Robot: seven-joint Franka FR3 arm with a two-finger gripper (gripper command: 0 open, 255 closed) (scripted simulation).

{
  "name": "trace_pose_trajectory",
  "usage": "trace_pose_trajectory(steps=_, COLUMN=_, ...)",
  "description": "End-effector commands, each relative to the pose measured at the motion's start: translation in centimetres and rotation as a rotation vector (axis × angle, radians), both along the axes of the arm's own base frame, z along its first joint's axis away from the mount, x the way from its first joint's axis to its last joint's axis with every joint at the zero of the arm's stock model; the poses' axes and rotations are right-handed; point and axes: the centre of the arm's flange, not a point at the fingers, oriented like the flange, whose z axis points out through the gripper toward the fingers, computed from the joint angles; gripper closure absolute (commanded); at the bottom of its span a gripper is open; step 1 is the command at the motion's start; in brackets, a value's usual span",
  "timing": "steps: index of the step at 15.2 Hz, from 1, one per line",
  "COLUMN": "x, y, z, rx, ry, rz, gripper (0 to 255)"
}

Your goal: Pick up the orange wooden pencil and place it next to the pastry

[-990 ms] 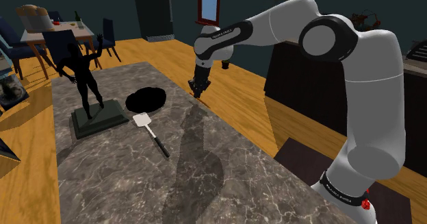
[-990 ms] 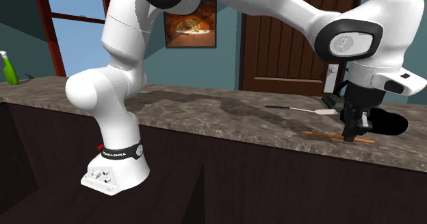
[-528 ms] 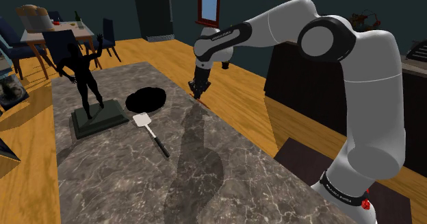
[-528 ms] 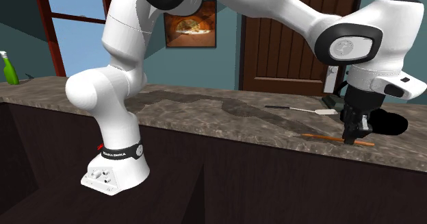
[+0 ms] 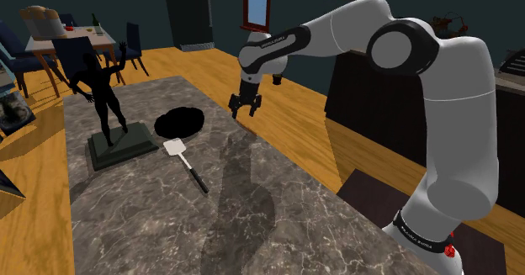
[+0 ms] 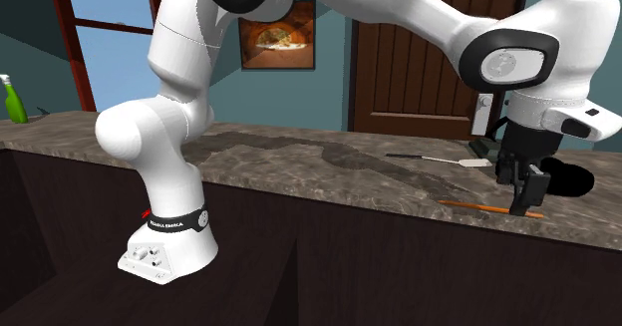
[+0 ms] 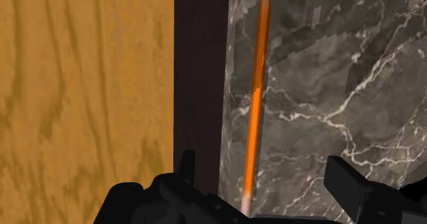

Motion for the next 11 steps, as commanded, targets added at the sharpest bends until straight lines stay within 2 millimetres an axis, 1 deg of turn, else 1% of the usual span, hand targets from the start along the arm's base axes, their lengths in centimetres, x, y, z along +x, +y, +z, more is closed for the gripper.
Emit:
trace_pose_trajectory(steps=1, x=-0.1, y=-0.4, z=2.0, rx=0.0, ry=0.0, rz=0.0, gripper=0)
trace_pose_trajectory(steps=3, x=-0.2, y=-0.9, z=4.3, rx=0.0, ry=0.0, rz=0.0, gripper=0)
trace_pose_trajectory(steps=11, x=-0.2, y=-0.9, z=4.3, rx=0.0, ry=0.0, rz=0.0, gripper=0)
